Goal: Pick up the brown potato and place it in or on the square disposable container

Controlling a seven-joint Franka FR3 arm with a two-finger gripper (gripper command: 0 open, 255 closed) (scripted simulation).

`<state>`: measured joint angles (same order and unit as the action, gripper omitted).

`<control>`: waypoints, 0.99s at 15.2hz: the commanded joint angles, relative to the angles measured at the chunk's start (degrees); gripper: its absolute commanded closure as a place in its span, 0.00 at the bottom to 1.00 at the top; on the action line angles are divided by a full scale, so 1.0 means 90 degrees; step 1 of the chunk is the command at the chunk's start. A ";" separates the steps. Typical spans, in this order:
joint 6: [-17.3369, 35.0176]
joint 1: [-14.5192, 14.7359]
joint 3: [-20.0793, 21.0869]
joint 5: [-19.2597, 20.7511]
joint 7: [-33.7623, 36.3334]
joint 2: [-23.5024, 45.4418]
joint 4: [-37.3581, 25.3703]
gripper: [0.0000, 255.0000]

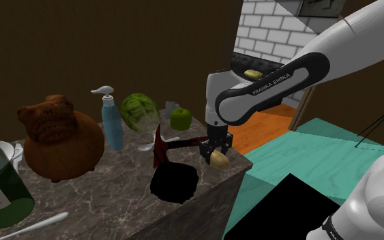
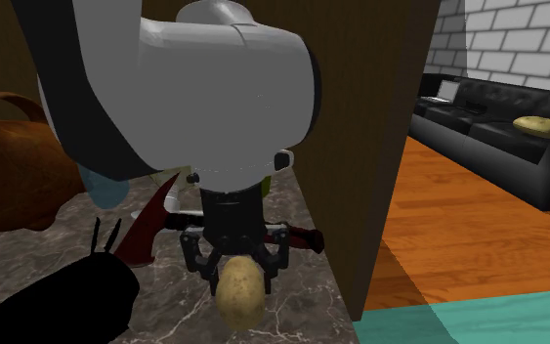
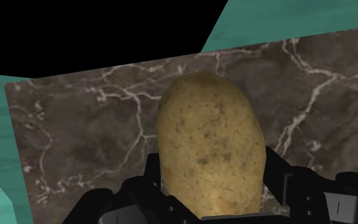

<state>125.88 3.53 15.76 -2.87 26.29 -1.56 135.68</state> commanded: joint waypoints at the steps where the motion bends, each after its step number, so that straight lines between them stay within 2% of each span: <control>1: -0.0001 -0.0001 -0.0001 0.0001 0.0000 0.0001 0.0001 1.00; 7: 0.0001 0.0000 -0.0001 0.0001 0.0001 0.0002 0.0002 1.00; 15: -0.0709 -0.0003 -0.0023 -0.0103 -0.0070 -0.0431 -0.0286 1.00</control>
<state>120.40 3.53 15.61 -3.75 25.75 -5.10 133.66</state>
